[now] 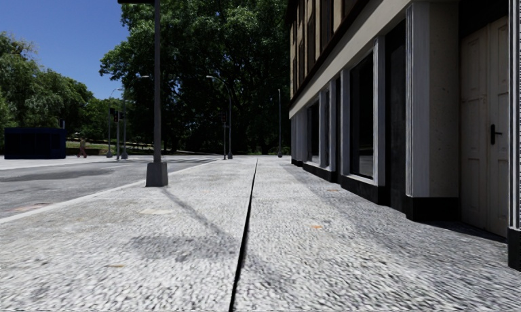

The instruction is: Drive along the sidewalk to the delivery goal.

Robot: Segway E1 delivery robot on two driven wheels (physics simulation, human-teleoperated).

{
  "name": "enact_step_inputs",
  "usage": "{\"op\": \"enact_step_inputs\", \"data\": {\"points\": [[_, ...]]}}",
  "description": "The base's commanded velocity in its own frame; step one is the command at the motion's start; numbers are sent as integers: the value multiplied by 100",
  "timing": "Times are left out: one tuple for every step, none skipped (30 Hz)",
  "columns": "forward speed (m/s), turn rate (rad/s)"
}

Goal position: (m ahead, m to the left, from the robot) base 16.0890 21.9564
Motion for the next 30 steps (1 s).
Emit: {"op": "enact_step_inputs", "data": {"points": [[200,0],[200,0],[200,0],[200,0],[200,0],[200,0],[200,0],[200,0],[200,0],[200,0],[200,0],[200,0],[200,0],[200,0],[200,0],[200,0],[200,0],[200,0],[200,0],[200,0],[200,0],[200,0],[200,0],[200,0],[200,0],[200,0],[200,0],[200,0],[200,0],[200,0]]}}
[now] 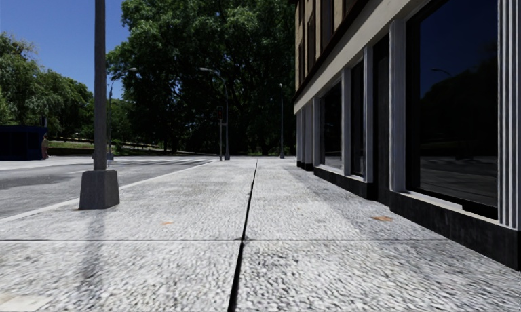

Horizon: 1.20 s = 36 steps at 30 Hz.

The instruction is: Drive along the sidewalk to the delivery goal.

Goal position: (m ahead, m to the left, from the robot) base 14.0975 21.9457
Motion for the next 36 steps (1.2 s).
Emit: {"op": "enact_step_inputs", "data": {"points": [[200,0],[200,0],[200,0],[200,0],[200,0],[200,0],[200,0],[200,0],[200,0],[200,0],[200,0],[200,0],[200,0],[200,0],[200,0],[200,0],[200,0],[200,0],[200,0],[200,0],[200,0],[200,0],[200,0],[200,0],[200,0],[200,0],[200,0],[200,0],[200,0],[200,0],[200,0],[200,0],[200,0],[200,0],[200,0],[200,0]]}}
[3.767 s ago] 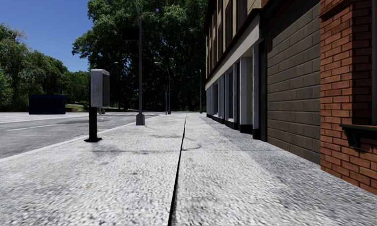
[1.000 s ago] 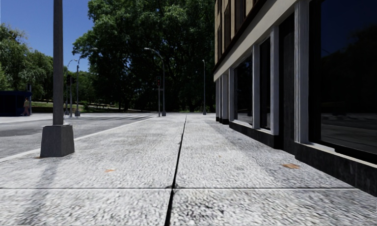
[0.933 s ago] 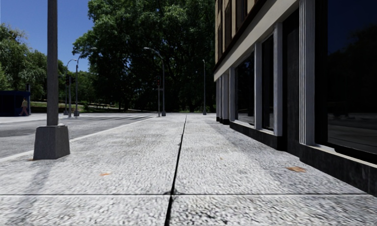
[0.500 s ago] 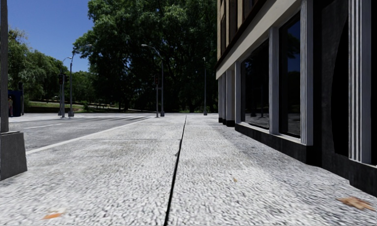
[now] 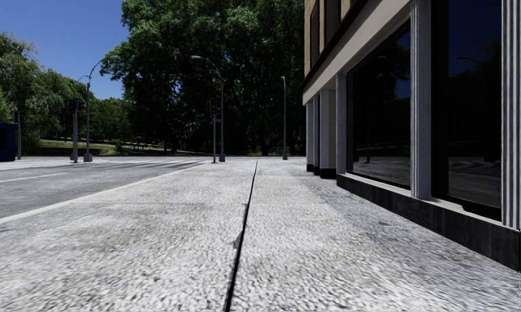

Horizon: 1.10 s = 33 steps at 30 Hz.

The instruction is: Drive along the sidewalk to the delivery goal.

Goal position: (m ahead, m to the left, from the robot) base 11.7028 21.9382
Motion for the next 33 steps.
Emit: {"op": "enact_step_inputs", "data": {"points": [[200,0],[200,0],[200,0],[200,0],[200,0],[200,0],[200,0],[200,0],[200,0],[200,0],[200,0],[200,0],[200,0],[200,0],[200,0],[200,0],[200,0],[200,0],[200,0],[200,0],[200,0],[200,0],[200,0],[200,0],[200,0],[200,0],[200,0],[200,0],[200,0],[200,0],[200,0],[200,0],[200,0]]}}
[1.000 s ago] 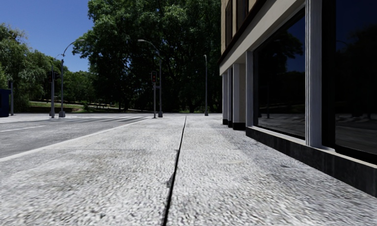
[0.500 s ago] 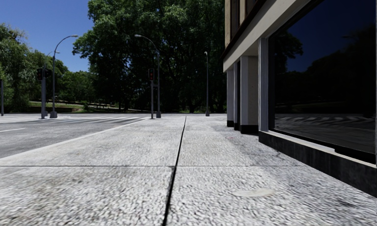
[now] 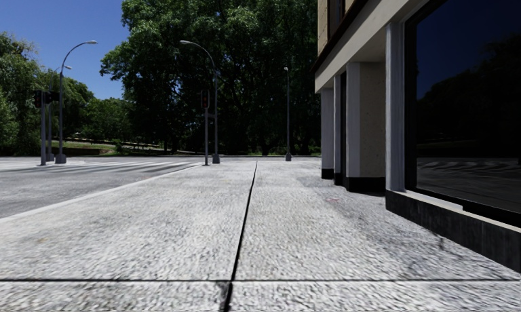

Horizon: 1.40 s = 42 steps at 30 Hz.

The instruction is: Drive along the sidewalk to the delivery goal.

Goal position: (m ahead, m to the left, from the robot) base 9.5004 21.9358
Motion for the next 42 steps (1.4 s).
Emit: {"op": "enact_step_inputs", "data": {"points": [[200,0],[200,0],[200,0],[200,0],[200,0],[200,0],[200,0],[200,0],[200,0],[200,0],[200,0],[200,0],[200,0],[200,0],[200,0],[200,0],[200,0],[200,0],[200,0],[200,0],[200,0],[200,0],[200,0],[200,0],[200,0],[200,0],[200,0],[200,0],[200,0],[200,0],[200,0],[200,0],[200,0],[200,0],[200,0],[200,0],[200,0],[200,0],[200,0],[200,0],[200,0],[200,0]]}}
